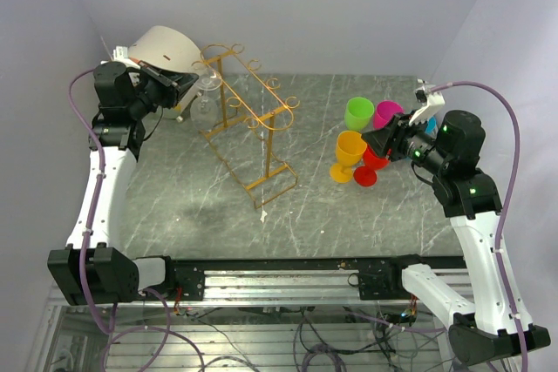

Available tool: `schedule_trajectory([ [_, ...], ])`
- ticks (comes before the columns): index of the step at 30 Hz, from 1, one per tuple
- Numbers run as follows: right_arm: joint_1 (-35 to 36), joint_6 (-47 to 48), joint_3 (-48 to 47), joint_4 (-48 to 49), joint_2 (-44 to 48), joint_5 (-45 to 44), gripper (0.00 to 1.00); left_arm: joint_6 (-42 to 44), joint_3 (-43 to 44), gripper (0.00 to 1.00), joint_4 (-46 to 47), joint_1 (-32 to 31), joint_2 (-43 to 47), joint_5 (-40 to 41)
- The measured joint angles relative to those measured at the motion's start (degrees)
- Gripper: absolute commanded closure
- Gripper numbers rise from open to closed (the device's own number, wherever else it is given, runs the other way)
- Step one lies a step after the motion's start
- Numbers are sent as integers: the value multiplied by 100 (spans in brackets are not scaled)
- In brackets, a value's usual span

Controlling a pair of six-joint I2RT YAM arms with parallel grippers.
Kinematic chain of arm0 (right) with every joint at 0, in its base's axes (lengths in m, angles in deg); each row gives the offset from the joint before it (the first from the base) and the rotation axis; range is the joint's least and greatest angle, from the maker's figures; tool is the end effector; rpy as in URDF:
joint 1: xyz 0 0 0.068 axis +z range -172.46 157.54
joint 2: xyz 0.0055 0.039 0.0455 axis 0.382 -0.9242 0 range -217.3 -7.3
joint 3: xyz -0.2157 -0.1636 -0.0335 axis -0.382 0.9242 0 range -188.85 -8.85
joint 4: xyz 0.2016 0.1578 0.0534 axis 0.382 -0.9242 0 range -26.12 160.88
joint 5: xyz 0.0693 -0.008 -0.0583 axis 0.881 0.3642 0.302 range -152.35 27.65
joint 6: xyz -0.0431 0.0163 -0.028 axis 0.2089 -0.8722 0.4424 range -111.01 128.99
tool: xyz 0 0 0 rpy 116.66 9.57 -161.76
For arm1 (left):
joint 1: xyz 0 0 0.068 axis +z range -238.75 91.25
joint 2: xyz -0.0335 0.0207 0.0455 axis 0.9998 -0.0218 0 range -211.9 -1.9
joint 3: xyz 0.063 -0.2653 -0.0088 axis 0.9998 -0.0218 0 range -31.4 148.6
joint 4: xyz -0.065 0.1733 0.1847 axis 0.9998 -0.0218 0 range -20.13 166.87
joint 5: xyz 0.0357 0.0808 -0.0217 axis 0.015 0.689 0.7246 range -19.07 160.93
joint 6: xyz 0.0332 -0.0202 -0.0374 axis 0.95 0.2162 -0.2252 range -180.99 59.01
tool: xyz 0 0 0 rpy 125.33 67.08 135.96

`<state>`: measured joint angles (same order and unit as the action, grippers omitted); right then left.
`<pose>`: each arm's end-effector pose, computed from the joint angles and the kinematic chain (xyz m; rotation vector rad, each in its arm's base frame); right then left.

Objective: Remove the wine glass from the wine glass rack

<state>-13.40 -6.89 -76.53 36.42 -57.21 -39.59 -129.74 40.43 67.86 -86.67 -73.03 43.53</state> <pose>0.1631 0.0400 0.4168 -0.1684 1.8850 0.6685 0.2838 -0.0060 0.4110 -0.7470 1.7163 -1.2434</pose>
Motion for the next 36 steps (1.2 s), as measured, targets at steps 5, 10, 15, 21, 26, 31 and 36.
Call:
schedule_trajectory([
  [5, 0, -2, 48, 35, 24, 13, 63, -125, -2, 93, 28, 42, 2, 70],
  [10, 0, 0, 63, 35, 37, 15, 62, -352, -85, 93, 111, 66, 114, 83],
  [15, 0, 2, 63, 37, 28, 92, 62, -590, -240, 93, 275, 72, 396, 44],
  [21, 0, -74, 63, 103, -37, 619, 62, -741, -245, 93, 258, 72, 1062, -7],
  [26, 0, -350, 61, 417, -83, 1497, 58, -793, -127, 93, 2, 72, 1705, -11],
  [31, 0, -1027, 90, 1300, -149, 2559, 52, -990, -116, 93, -162, 72, 2389, -57],
  [36, 0, -2433, 586, 3351, -308, 3595, 48, -1318, -116, 93, -155, 72, 2870, -129],
])
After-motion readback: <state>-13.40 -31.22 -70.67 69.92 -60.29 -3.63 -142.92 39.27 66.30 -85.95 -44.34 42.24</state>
